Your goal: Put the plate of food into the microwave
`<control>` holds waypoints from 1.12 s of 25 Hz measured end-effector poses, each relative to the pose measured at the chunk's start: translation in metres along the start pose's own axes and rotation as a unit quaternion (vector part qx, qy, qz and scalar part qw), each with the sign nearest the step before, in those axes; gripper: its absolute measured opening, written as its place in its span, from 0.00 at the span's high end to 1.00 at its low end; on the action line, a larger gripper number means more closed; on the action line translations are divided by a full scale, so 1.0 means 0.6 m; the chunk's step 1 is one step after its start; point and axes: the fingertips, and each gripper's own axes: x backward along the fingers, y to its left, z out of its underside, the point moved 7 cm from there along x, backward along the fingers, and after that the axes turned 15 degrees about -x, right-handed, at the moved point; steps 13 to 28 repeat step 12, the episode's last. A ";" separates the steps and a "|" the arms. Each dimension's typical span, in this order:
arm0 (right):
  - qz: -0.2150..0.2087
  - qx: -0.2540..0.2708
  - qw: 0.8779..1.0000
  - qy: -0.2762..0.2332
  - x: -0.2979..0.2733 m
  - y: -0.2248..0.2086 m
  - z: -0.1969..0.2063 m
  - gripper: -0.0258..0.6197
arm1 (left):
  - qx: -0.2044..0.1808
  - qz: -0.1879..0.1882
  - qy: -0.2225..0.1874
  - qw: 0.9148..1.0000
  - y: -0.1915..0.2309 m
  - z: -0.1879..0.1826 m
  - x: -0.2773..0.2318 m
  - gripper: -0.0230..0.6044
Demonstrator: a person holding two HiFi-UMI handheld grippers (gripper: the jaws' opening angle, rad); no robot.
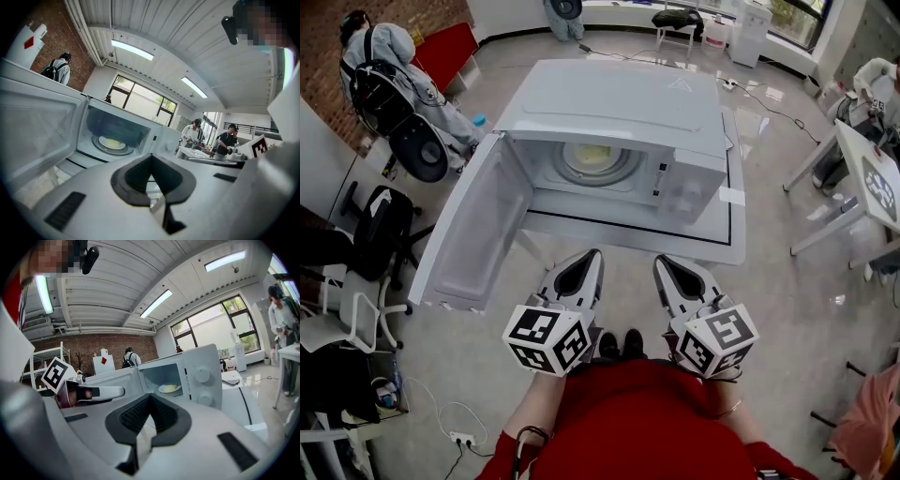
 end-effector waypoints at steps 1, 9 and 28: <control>-0.002 0.002 1.000 0.000 0.000 0.001 0.000 0.94 | 0.001 0.000 -0.001 1.000 -0.002 0.000 0.000 0.95; 0.000 0.011 1.000 0.004 0.003 -0.001 0.003 0.94 | 0.004 -0.002 0.003 1.000 -0.013 0.008 0.005 0.95; 0.003 0.013 1.000 0.007 0.004 -0.006 0.005 0.94 | 0.004 -0.007 0.006 1.000 -0.014 0.013 0.006 0.95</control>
